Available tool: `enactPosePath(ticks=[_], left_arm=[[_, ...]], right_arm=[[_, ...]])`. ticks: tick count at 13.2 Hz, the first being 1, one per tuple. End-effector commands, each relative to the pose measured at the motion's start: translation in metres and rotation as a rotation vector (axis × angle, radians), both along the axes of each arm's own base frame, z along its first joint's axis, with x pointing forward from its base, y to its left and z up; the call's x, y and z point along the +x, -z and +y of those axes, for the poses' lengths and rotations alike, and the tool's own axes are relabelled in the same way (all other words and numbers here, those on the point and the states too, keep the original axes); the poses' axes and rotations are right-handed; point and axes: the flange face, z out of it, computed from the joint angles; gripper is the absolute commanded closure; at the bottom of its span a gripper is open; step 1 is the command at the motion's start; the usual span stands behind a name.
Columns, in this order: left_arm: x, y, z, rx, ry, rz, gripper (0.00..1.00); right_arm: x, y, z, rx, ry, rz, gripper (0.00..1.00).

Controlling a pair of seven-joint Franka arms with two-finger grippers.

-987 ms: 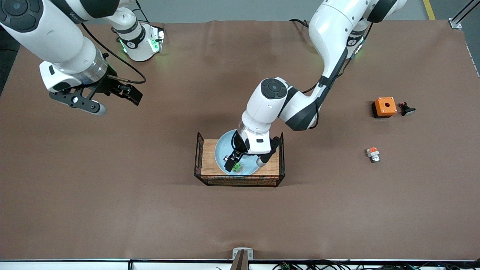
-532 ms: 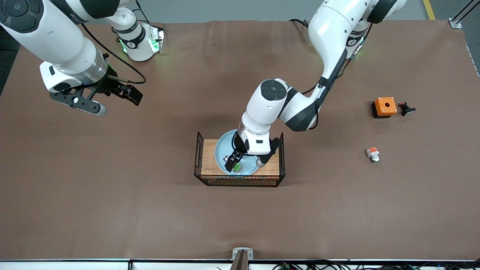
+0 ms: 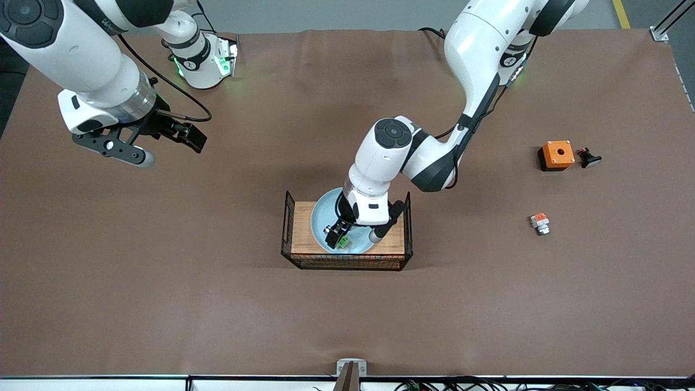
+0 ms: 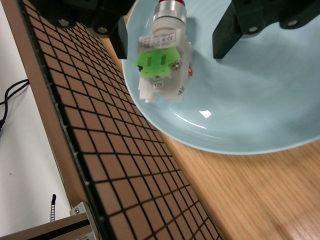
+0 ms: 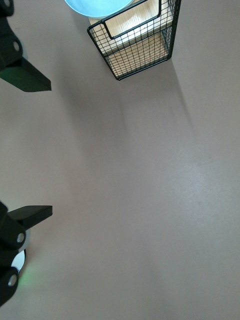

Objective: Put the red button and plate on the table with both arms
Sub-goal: 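Close the left gripper on the green switch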

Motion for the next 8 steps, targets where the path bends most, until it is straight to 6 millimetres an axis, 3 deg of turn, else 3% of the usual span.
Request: enactPosePath(ticks=[1,2,6,8], left_arm=[[0.0015,0.0056,-0.0025,0.02,0.015,-0.022,0.34],[0.0015,0.0056,-0.0025,0.02,0.015,-0.022,0.41],[0.0016,0.0044,-0.0025,0.017,0.013,-0.022,0.87],[0.0008,-0.0032,-0.0029,0.014,0.014,-0.026,0.97]], right_arm=[[0.0023,0.0002,0.0011,-0.009,-0.004,-0.005,0.0],[0.002,-0.0006,0.001,-0.008,-0.004,-0.007,0.0],[0.002,0.0002,0.0019,-0.009,-0.006,-0.005,0.0],[0.0018,-0.0014,0.0017,-0.009,-0.004,-0.009,0.0]])
